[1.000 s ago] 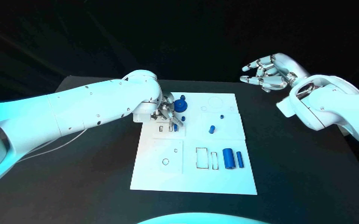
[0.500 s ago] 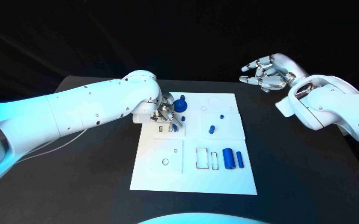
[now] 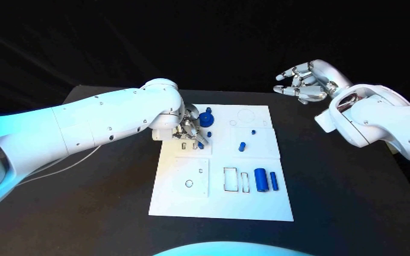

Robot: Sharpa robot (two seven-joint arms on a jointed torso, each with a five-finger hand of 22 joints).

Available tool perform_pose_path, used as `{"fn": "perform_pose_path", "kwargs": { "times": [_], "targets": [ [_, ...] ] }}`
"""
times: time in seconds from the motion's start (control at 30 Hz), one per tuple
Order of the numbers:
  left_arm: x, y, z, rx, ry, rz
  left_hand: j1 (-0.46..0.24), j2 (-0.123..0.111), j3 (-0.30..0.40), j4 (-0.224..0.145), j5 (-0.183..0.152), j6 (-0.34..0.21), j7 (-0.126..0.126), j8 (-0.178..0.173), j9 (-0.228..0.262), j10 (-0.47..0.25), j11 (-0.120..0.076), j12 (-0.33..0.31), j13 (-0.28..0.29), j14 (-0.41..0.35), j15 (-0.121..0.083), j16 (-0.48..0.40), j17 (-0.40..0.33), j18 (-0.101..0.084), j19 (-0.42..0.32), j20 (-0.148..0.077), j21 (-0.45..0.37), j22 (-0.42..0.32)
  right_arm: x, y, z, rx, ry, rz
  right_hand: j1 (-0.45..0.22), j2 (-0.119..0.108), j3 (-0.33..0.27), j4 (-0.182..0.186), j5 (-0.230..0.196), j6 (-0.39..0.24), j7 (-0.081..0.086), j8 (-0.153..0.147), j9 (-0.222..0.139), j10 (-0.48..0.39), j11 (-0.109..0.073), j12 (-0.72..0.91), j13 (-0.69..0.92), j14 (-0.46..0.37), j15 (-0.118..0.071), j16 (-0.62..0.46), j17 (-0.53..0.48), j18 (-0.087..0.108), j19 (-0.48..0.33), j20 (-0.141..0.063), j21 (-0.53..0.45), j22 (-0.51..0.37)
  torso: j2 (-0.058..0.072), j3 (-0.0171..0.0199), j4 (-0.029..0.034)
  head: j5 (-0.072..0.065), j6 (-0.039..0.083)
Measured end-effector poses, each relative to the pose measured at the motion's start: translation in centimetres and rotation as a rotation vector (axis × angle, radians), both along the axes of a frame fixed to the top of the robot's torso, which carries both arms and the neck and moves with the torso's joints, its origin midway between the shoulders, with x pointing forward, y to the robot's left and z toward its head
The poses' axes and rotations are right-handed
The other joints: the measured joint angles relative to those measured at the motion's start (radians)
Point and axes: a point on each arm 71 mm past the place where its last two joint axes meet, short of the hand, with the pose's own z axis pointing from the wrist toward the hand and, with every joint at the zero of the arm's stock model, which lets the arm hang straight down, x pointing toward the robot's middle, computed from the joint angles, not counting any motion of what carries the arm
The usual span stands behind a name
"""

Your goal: Assemble the parts on the task board

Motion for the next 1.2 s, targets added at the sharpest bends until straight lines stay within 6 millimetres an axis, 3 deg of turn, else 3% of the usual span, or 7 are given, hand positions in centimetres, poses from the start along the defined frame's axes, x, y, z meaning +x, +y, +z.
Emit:
{"fn": "perform_pose_path", "kwargs": {
  "times": [0.2, 0.3, 0.4, 0.5, 0.6, 0.73, 1.2],
  "targets": [
    [0.0, 0.2, 0.1, -0.008, 0.006, 0.008, 0.065, -0.004, 0.065, -0.015, 0.006, -0.016, 0.002, -0.017, 0.002, -0.007, 0.0, -0.014, -0.008, 0.0, 0.0, 0.0, 0.0, 0.0, -0.004, -0.004, 0.0, 0.001, 0.0, -0.1, 0.0, -0.001, 0.0, -0.002, 0.0, 0.0, -0.001, 0.001, 0.01, 0.0, 0.0, 0.001, -0.001, 0.0, 0.0, 0.0, 0.0, 0.0, 0.0, 0.0, 0.0, 0.0, 0.0, 0.0, -0.005, -0.001, 0.0, 0.0002, -0.0006, 0.001, -0.002],
    [0.0, 0.5, 0.1, -0.015, 0.011, 0.017, 0.119, -0.013, 0.098, 0.016, 0.01, -0.027, 0.005, -0.027, 0.004, -0.012, 0.0, -0.031, -0.019, 0.0, 0.0, 0.0, 0.0, 0.0, -0.008, -0.008, 0.004, 0.002, 0.0, -0.1, 0.0, -0.001, 0.001, -0.003, 0.0, 0.0, -0.001, 0.001, 0.015, 0.0, 0.0, 0.001, -0.001, 0.001, 0.001, 0.0, 0.001, 0.0, 0.0, 0.0, 0.0, 0.0, 0.002, -0.002, -0.005, -0.001, -0.001, 0.0004, -0.0007, 0.001, -0.002],
    [-0.2, 1.1, 0.0, -0.027, 0.015, 0.034, 0.143, -0.063, 0.189, 0.095, 0.01, -0.03, 0.005, -0.028, 0.004, -0.014, 0.0, -0.05, -0.035, 0.0, 0.004, 0.0, 0.0, 0.0, -0.013, -0.005, 0.004, 0.001, 0.0, -0.1, 0.0, -0.001, 0.002, -0.003, 0.0, 0.0, -0.001, 0.001, 0.015, 0.0, 0.0, 0.001, -0.001, 0.002, 0.002, 0.0, 0.001, 0.0, 0.0, -0.004, 0.0, 0.0, 0.004, -0.004, -0.005, -0.002, -0.001, 0.0007, -0.0006, 0.001, -0.002],
    [-0.4, 1.8, 0.1, -0.043, 0.015, 0.055, 0.074, -0.165, 0.421, 0.091, 0.01, -0.028, 0.008, -0.017, 0.004, -0.01, 0.004, -0.055, -0.048, 0.0, 0.004, 0.0, 0.0, 0.0, -0.014, -0.004, 0.004, 0.001, 0.0, -0.1, 0.0, -0.002, 0.002, -0.004, 0.0, 0.0, -0.001, 0.001, 0.015, 0.0, 0.0, 0.001, -0.001, 0.002, 0.002, 0.0, 0.001, 0.0, 0.0, -0.004, 0.0, 0.0, 0.004, -0.004, -0.005, -0.002, -0.001, 0.0009, 0.0003, 0.001, -0.001],
    [-0.7, 2.4, 0.2, -0.067, 0.013, 0.079, 0.024, -0.215, 0.516, 0.09, 0.01, -0.028, 0.008, 0.003, 0.056, -0.006, 0.0, -0.058, -0.051, 0.0, 0.004, 0.0, 0.0, 0.0, -0.014, -0.004, 0.008, 0.003, 0.0, -0.2, 0.0, -0.003, 0.003, -0.007, 0.0, 0.0, -0.004, 0.004, 0.02, 0.0, 0.0, 0.001, -0.001, 0.002, 0.002, 0.0, 0.001, 0.0, 0.0, -0.004, 0.0, 0.0, 0.004, -0.004, -0.005, -0.002, -0.002, 0.001, 0.0016, 0.001, 0.0],
    [-1.0, 3.0, 0.5, -0.099, 0.004, 0.11, -0.019, -0.258, 0.587, 0.08, 0.01, -0.028, 0.008, 0.014, 0.104, 0.003, -0.002, -0.058, -0.051, 0.0, 0.004, 0.0, 0.0, 0.0, -0.014, -0.004, 0.011, 0.009, 0.0, -0.3, -0.1, -0.004, 0.005, -0.01, 0.0, 0.0, -0.004, 0.004, 0.02, 0.0, 0.0, 0.001, -0.001, 0.002, 0.002, 0.0, 0.001, 0.0, 0.0, -0.004, 0.0, 0.0, 0.004, -0.004, -0.005, -0.002, -0.002, 0.0019, 0.0035, 0.003, 0.001],
    [-1.8, 4.4, 1.0, -0.154, -0.065, 0.2, -0.091, -0.296, 0.678, 0.027, 0.004, -0.027, 0.007, 0.038, 0.139, 0.035, -0.009, -0.027, -0.023, 0.0, -0.004, 0.01, 0.0, 0.0, 0.006, -0.009, 0.035, 0.05, 0.0, -0.3, -0.2, -0.007, 0.009, -0.012, 0.0, 0.0, -0.001, 0.007, 0.024, 0.0, 0.0, 0.001, -0.001, 0.004, 0.004, 0.004, 0.001, 0.0, 0.0, -0.004, 0.0, 0.0, 0.004, -0.004, -0.008, -0.002, -0.003, 0.0047, 0.0064, 0.008, -0.005]
  ]
}}
